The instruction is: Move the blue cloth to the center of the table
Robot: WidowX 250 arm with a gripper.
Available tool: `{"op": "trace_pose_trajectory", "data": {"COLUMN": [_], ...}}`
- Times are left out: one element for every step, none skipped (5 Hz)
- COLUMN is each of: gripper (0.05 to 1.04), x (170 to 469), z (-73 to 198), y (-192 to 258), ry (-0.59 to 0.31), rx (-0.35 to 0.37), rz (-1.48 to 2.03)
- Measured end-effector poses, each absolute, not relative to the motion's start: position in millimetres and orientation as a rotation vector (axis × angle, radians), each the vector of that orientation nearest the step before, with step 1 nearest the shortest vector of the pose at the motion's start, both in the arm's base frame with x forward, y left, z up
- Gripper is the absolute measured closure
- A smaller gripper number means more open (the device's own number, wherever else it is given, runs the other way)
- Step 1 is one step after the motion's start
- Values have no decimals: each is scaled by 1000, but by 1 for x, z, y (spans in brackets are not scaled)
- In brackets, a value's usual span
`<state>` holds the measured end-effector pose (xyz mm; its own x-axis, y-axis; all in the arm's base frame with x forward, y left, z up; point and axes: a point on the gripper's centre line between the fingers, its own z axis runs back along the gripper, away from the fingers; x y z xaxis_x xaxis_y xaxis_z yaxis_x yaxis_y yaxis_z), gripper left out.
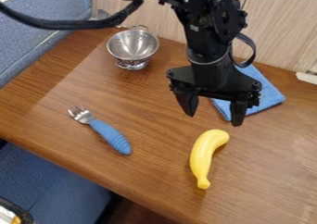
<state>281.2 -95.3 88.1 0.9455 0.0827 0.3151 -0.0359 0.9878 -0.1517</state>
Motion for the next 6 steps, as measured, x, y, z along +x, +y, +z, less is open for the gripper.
{"op": "trace_pose_trajectory", "data": {"gripper": [82, 82, 82, 82, 82, 82], "x": [280, 296, 323, 346, 368, 390], "z": [80, 76, 76, 75, 65, 56], "y": [-95, -104, -106, -107, -103, -103], "ry": [-298, -290, -291, -302, -292, -293], "rx": [-138, -155, -163, -182, -174, -159], "rz": [64, 66, 90, 106, 131, 141]}}
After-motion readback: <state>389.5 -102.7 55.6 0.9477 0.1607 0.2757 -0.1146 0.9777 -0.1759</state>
